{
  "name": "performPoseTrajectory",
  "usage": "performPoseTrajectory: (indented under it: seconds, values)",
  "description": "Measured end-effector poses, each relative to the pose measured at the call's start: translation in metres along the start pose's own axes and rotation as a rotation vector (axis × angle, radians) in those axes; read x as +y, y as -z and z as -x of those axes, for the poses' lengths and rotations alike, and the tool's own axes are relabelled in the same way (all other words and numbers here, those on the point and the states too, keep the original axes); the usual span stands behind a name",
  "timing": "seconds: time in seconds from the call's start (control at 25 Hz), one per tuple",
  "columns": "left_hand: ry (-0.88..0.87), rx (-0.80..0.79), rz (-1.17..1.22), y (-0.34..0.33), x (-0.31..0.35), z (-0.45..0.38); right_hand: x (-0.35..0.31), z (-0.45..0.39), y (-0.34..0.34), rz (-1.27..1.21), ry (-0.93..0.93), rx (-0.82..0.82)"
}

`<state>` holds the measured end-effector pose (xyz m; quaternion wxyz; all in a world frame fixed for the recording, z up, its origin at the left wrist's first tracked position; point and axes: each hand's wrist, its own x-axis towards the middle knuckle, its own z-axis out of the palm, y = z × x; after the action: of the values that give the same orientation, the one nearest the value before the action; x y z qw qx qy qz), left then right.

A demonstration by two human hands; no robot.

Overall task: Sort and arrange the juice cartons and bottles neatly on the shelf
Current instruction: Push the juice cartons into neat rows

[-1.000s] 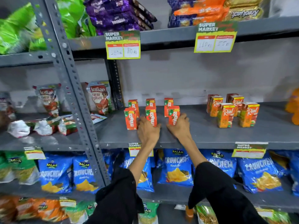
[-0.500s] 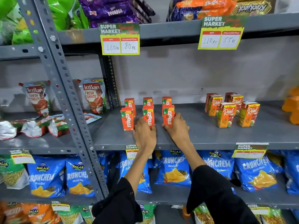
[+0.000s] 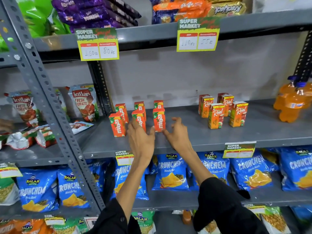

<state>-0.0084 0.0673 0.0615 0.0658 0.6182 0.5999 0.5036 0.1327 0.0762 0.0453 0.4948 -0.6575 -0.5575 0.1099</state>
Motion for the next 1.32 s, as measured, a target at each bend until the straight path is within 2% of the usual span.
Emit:
performPoseTrajectory:
  seconds: [0.12,0.24,0.4,0.48,0.64,0.76,0.88,1.32]
  values:
    - [-0.124,0.125,0.049,-0.018,0.046,0.034,0.025,0.01,0.048,-0.044,0.074,0.071]
    - [-0.176,0.037,0.095,-0.059,0.102,0.07,0.058,0.009,0.116,-0.12,0.117,0.163]
    - [-0.051,-0.093,0.236,-0.121,0.168,0.111,0.114,-0.011,0.205,-0.134,0.072,0.265]
    - [0.021,-0.13,0.273,-0.14,0.18,0.112,0.133,-0.022,0.223,-0.084,0.007,0.259]
    - [0.101,-0.169,0.156,-0.171,0.196,0.103,0.158,-0.046,0.233,0.099,-0.056,0.092]
    - [0.113,-0.185,0.039,-0.181,0.201,0.093,0.163,-0.057,0.226,0.171,-0.074,0.037]
    - [0.109,-0.168,-0.034,-0.186,0.2,0.089,0.163,-0.064,0.224,0.151,-0.145,0.013]
    - [0.048,-0.141,-0.018,-0.192,0.19,0.089,0.167,-0.065,0.222,0.142,-0.114,0.002]
